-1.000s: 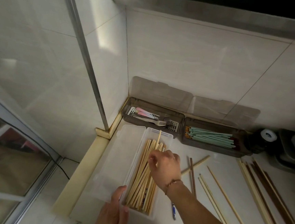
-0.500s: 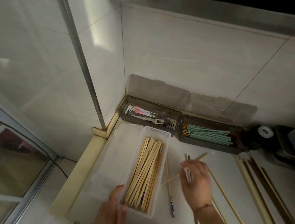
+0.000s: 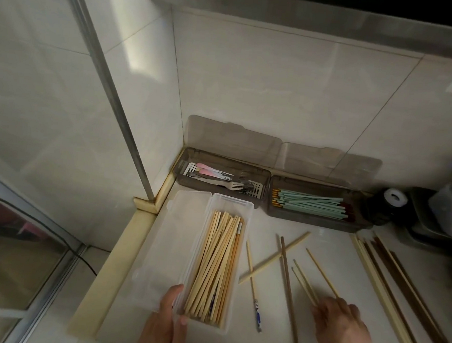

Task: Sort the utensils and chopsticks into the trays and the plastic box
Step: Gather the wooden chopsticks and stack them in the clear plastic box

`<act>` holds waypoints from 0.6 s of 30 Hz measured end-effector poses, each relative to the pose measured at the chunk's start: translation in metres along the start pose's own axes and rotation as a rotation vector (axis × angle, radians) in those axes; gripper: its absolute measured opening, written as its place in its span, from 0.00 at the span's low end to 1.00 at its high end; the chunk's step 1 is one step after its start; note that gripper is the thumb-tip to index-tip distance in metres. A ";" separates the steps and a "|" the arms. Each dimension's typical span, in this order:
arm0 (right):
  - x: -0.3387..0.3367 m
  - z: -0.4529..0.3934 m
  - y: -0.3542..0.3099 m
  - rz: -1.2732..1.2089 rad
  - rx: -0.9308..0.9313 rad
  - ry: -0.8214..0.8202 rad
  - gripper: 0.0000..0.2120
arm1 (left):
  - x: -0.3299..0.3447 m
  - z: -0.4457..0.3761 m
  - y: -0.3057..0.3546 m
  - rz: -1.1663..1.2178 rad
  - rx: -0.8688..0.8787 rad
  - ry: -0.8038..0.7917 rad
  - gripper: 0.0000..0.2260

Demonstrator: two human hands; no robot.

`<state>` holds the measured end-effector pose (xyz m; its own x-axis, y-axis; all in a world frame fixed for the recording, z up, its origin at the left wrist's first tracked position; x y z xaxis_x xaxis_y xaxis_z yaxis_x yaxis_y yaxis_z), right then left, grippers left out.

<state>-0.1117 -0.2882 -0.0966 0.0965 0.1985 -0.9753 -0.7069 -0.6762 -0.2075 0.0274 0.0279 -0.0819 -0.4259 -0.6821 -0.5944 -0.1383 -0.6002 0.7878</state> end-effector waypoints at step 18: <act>-0.064 -0.046 -0.161 -0.658 -0.154 -0.026 0.10 | 0.005 -0.003 -0.012 0.011 -0.051 -0.026 0.30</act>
<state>0.0284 -0.2251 -0.0041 0.4547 0.6191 -0.6402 -0.3986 -0.5014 -0.7680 0.0300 0.0309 -0.0949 -0.4506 -0.6779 -0.5808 -0.0878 -0.6138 0.7846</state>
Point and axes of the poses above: each hand's wrist, its own z-axis away from the middle knuckle, its own x-axis out of the palm, y = z × x, the point moved 4 cm from there along -z, towards the middle knuckle, and after that the axes turned 1 degree about x, right-handed, at the moved point
